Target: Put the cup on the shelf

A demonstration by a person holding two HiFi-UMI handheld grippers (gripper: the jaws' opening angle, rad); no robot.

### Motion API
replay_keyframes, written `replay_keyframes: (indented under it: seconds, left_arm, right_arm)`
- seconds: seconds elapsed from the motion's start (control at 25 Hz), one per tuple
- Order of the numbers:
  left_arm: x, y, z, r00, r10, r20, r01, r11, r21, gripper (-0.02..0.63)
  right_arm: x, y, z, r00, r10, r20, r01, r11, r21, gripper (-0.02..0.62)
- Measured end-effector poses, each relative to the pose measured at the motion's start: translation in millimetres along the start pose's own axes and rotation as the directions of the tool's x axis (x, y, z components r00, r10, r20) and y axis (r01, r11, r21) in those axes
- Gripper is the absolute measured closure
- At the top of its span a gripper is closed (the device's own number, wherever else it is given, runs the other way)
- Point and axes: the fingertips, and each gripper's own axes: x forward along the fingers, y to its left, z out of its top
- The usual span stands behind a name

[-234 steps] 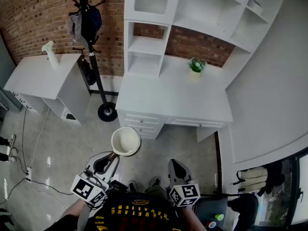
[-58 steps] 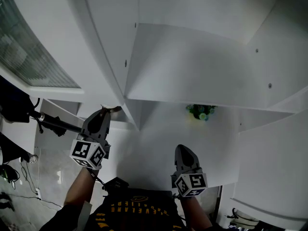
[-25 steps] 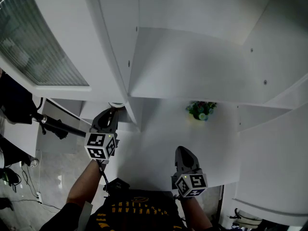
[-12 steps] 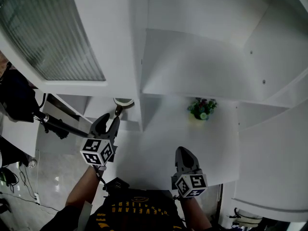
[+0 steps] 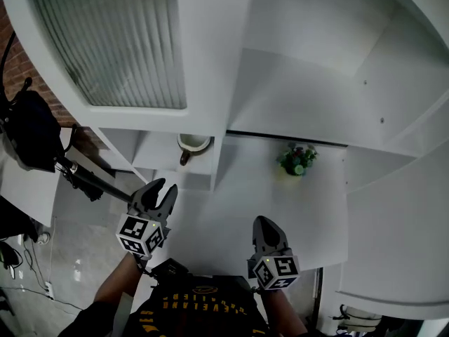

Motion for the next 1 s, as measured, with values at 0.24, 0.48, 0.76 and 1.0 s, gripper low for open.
replay_keyframes:
  seconds: [0.24,0.48,0.76,1.0]
  left_arm:
    - [-24,-1,2,0.999,-0.024,0.022,0.024,1.000,-0.007,0.512]
    - [-48,2,-3,1.000,-0.023,0.021,0.024,0.999,-0.028,0.512]
    - [-78,5,-1,0.999,0.028,0.044,-0.029,0.999,0.021,0.603]
    - [-92,-8,2,0.998,-0.018,0.065,0.015,0.999,0.044,0.603]
  right_arm:
    - [-10,16,-2,1.000,0.002,0.003,-0.002,1.000,-0.013,0.591]
    - [-19,29,-7,1.000,0.004,0.010,-0.003,1.000,-0.015,0.591]
    - [-32,42,-11,1.000,0.008,0.019,-0.007,1.000,-0.016,0.591]
    - [-42,50,-16,1.000,-0.001,0.022,0.001,0.999,-0.034,0.591]
